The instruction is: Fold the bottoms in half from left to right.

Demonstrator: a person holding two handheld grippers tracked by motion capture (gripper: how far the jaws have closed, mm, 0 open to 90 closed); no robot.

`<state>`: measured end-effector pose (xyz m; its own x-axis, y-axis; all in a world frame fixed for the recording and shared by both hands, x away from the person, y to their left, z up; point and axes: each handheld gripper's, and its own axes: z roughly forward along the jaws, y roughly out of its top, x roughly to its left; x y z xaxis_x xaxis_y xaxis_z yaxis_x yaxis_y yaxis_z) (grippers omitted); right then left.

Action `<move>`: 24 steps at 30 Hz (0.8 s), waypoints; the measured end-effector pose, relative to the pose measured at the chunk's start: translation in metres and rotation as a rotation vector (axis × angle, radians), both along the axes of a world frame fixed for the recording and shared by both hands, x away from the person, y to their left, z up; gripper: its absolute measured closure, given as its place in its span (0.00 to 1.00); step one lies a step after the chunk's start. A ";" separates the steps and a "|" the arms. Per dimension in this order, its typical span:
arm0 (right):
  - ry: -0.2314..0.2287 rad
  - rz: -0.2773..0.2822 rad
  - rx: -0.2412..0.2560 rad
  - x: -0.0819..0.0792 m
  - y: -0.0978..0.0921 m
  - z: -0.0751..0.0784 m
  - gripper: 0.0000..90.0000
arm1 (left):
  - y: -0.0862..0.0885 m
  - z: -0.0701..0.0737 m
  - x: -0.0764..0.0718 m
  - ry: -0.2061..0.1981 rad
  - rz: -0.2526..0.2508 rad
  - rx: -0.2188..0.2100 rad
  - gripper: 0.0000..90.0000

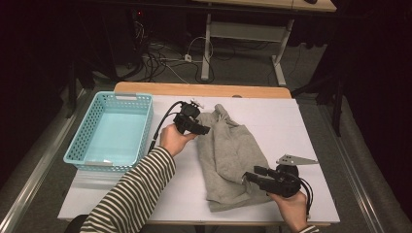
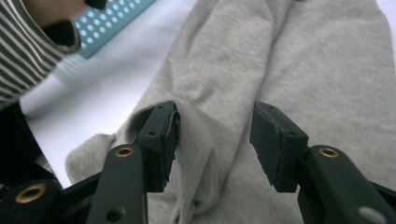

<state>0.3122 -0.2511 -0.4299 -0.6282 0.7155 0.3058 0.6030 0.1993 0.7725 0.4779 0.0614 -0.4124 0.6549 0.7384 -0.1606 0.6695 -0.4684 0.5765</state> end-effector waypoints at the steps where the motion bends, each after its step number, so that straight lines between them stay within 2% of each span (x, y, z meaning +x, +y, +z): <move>1: -0.003 0.009 0.005 0.001 0.001 0.002 0.57 | 0.002 -0.003 -0.003 0.005 0.006 0.001 0.44; 5: -0.027 0.026 0.018 0.008 0.001 0.008 0.57 | 0.008 -0.015 -0.015 0.032 0.015 -0.004 0.44; 8: -0.037 0.013 0.007 0.015 -0.001 0.010 0.57 | 0.008 -0.023 -0.028 0.048 0.005 0.009 0.44; 13: -0.027 -0.031 -0.052 0.035 -0.003 0.002 0.55 | 0.009 -0.032 -0.047 0.041 0.003 0.008 0.41; 15: -0.027 -0.051 -0.093 0.043 -0.003 -0.002 0.55 | 0.009 -0.034 -0.051 0.041 0.002 0.010 0.41; 18: -0.035 -0.077 -0.157 0.052 -0.001 -0.008 0.53 | 0.007 -0.037 -0.056 0.048 -0.007 0.003 0.41; 21: -0.063 -0.096 -0.225 0.061 -0.001 -0.012 0.51 | 0.002 -0.041 -0.060 0.056 -0.024 0.006 0.41; 24: -0.066 -0.116 -0.263 0.069 -0.002 -0.016 0.50 | -0.003 -0.045 -0.059 0.060 -0.030 0.010 0.41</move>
